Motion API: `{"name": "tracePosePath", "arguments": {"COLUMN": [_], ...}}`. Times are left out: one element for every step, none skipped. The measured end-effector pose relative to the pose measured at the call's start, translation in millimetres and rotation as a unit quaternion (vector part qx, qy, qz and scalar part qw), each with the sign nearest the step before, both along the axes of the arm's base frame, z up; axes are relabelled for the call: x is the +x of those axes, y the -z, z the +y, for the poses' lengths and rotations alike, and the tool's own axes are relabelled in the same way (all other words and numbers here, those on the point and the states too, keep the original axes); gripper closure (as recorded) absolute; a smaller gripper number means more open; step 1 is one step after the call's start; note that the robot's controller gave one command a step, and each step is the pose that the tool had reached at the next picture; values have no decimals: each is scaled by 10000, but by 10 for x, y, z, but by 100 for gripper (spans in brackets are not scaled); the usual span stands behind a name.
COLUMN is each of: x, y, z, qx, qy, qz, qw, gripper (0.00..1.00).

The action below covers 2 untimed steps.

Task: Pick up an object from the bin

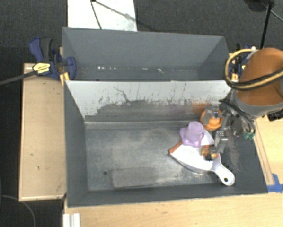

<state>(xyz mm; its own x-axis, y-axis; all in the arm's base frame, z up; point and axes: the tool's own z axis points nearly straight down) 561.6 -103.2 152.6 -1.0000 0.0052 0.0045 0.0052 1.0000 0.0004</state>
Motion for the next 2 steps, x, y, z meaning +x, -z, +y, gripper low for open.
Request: {"name": "tracePosePath", "arguments": {"x": [18,116], "y": [-46,206], "z": [3,223], "qx": [-5,-12], "qy": [-12,608], "qz": [-38,-74], "qw": [10000,9981], "gripper": [0,0]}}
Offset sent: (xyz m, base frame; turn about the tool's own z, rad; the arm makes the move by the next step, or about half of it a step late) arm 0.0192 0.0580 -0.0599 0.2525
